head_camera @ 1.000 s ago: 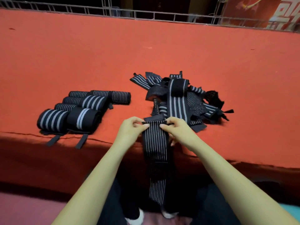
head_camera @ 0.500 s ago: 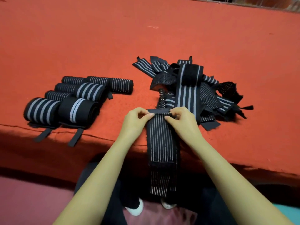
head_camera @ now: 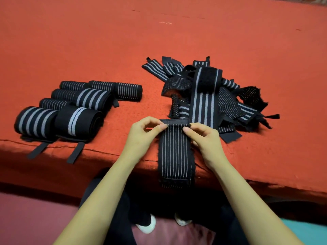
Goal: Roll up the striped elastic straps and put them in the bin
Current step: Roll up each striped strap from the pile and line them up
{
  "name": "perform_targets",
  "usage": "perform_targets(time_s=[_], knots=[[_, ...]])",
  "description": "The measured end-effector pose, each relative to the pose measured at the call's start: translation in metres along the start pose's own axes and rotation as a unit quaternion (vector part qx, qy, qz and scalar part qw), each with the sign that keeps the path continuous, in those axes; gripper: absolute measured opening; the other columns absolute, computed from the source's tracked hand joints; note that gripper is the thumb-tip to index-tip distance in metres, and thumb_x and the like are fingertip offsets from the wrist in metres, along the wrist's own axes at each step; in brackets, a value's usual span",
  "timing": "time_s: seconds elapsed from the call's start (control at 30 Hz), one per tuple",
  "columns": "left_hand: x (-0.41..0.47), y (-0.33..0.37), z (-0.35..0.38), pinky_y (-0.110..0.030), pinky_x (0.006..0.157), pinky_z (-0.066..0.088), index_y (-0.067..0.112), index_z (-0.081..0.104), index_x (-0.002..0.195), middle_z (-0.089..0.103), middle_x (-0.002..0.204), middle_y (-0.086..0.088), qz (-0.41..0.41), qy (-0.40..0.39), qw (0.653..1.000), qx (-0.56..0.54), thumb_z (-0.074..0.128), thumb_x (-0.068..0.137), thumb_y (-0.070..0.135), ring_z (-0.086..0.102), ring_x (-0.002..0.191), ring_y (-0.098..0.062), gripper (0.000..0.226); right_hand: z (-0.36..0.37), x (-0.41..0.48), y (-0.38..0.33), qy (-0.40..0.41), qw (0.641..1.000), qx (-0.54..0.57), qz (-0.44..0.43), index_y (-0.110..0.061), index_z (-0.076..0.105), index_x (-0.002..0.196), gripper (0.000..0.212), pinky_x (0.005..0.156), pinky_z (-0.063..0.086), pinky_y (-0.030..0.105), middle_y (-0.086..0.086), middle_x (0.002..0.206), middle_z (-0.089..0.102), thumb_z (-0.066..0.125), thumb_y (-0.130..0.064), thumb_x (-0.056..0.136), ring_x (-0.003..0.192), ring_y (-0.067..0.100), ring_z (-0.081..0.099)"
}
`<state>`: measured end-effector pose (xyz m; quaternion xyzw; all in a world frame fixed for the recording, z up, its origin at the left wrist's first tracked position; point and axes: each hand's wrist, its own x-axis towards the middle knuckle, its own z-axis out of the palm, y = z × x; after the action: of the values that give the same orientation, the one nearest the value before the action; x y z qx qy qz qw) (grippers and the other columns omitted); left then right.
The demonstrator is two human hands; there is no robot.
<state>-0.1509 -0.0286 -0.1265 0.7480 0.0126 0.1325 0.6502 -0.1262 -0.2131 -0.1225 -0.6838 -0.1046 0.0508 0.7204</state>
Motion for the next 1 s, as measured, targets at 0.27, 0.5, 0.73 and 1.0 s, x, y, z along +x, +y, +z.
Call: perform_targets(time_s=[0.27,0.5,0.73,1.0], knots=[[0.0,-0.002,0.0,-0.016,0.062,0.045,0.02,0.068,0.076,0.068,0.073,0.011,-0.018,0.003,0.999,-0.035,0.073,0.083,0.014,0.06,0.07,0.0,0.011,0.004,-0.003,-0.005,-0.002,1.0,-0.003,-0.015,-0.008,0.065,0.083,0.009,0.051,0.039,0.007,-0.015,0.062,0.064,0.062,-0.001,0.089,0.053,-0.005,0.055],[-0.001,-0.001,0.003,-0.01,0.056,0.042,0.016,0.064,0.081,0.066,0.076,0.004,-0.015,0.008,1.0,-0.022,0.071,0.085,0.014,0.061,0.069,-0.003,0.008,0.003,0.0,0.001,0.009,1.0,-0.005,-0.002,-0.014,0.06,0.098,0.016,0.045,0.034,0.014,0.002,0.064,0.053,0.064,-0.002,0.088,0.046,0.004,0.042],[0.001,-0.004,0.002,-0.017,0.083,0.047,0.029,0.067,0.106,0.068,0.104,0.008,0.015,-0.05,0.998,0.043,0.071,0.085,0.015,0.062,0.096,-0.003,0.025,0.003,0.002,0.004,0.0,1.0,-0.005,0.002,-0.01,0.063,0.105,0.019,0.045,0.036,0.013,-0.004,0.064,0.06,0.06,0.0,0.09,0.042,0.003,0.041],[0.001,-0.003,0.01,-0.015,0.076,0.045,0.028,0.069,0.082,0.071,0.083,0.014,0.025,-0.009,0.995,0.091,0.074,0.081,0.016,0.063,0.082,0.003,0.013,0.001,0.003,0.006,0.002,1.0,-0.018,-0.005,-0.009,0.061,0.109,0.022,0.046,0.037,0.013,-0.007,0.063,0.06,0.063,-0.002,0.089,0.045,0.002,0.044]])
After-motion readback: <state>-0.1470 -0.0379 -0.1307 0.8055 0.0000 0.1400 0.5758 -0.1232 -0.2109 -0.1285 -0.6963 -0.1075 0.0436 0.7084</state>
